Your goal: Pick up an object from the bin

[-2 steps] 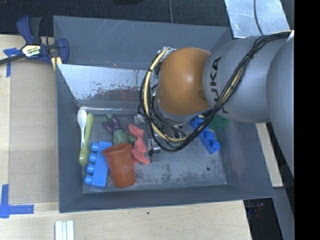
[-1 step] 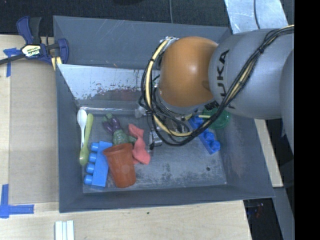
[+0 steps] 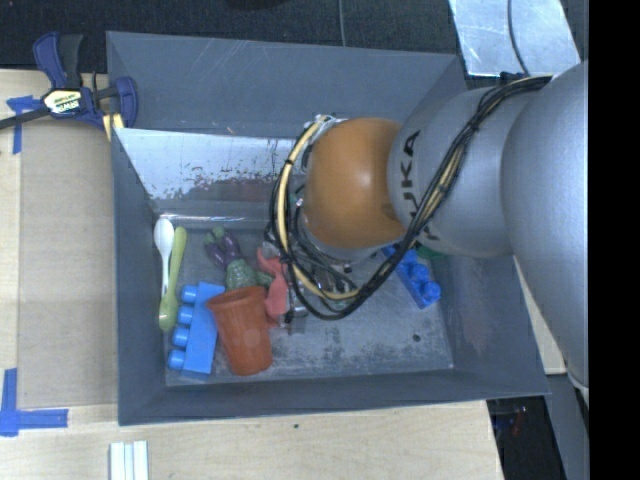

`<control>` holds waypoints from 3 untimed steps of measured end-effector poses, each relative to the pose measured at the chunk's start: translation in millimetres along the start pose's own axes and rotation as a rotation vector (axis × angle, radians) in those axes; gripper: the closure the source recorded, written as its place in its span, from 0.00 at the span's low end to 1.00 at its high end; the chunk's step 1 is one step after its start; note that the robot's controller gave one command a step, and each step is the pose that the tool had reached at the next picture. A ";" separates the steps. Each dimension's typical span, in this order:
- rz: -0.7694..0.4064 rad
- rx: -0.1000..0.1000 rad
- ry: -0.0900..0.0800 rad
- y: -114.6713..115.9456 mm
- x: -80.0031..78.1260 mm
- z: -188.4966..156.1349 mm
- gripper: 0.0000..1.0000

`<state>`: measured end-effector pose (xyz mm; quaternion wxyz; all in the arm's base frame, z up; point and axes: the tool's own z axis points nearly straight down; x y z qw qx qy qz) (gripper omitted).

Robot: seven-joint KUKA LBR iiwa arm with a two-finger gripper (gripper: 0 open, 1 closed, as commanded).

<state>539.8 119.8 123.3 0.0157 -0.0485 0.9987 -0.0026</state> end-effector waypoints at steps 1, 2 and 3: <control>0.011 0.001 0.005 0.0 4.2 46.0 0.00; -0.022 0.001 -0.004 13.4 11.8 51.3 1.00; -0.022 0.001 -0.004 13.4 11.9 51.4 1.00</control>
Offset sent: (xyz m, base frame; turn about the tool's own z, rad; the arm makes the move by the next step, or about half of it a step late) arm -0.0141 0.0129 -0.0533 -0.0243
